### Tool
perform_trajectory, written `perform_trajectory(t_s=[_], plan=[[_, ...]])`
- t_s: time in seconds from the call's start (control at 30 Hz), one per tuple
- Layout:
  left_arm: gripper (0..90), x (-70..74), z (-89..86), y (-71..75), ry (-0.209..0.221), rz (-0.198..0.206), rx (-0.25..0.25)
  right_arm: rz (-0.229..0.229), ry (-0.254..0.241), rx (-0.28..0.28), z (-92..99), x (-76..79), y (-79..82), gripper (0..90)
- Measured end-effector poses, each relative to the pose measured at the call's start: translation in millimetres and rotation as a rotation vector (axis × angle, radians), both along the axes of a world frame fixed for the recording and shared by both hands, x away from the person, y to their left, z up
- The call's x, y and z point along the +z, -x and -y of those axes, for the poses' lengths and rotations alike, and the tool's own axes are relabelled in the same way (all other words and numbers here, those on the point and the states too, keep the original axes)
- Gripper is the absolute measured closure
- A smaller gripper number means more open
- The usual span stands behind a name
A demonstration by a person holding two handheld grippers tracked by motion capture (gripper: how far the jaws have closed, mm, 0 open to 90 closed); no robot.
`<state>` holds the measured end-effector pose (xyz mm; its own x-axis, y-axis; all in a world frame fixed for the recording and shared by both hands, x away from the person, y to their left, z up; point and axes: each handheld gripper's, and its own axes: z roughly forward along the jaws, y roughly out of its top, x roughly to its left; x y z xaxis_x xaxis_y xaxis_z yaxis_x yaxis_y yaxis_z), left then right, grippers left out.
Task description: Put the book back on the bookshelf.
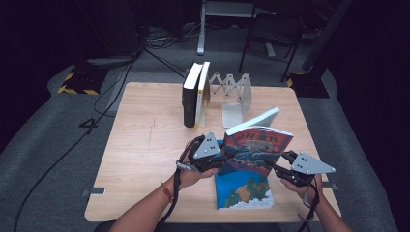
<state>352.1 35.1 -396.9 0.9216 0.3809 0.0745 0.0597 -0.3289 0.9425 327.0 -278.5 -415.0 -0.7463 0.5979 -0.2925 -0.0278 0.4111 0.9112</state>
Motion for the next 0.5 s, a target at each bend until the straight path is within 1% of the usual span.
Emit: perform_trajectory(t_s=[0.03, 0.1, 0.13, 0.17, 0.3, 0.33, 0.43, 0.5], plan=[[72.1, -0.2, 0.6, 1.5, 0.001, 0.000, -0.016, 0.000, -0.003, -0.022, 0.7, 1.1, -1.1, 57.4], [73.0, -0.1, 2.0, 4.5, -0.001, -0.001, -0.030, -0.002, -0.025, -0.057, 4.0, 2.4, -4.4, 50.7], [73.3, -0.1, 2.0, 4.5, -0.001, -0.001, -0.030, -0.002, -0.025, -0.057, 4.0, 2.4, -4.4, 50.7], [73.3, 0.0, 3.4, 6.2, -0.004, 0.006, -0.036, -0.009, -0.043, -0.104, 8.4, 2.3, -8.3, 44.7], [73.3, -0.6, 3.6, 7.2, 0.000, 0.003, -0.046, -0.042, -0.064, -0.115, 13.7, 2.2, -17.3, 36.2], [73.3, -0.6, 3.6, 7.2, 0.000, 0.003, -0.046, -0.042, -0.064, -0.115, 13.7, 2.2, -17.3, 36.2], [73.2, -0.8, 2.9, 6.4, 0.004, -0.002, -0.044, -0.049, -0.065, -0.106, 13.6, 2.4, -25.1, 33.2], [73.1, -1.2, 2.2, 5.6, 0.010, -0.006, -0.043, -0.063, -0.070, -0.094, 12.6, 2.3, -30.3, 32.7]])
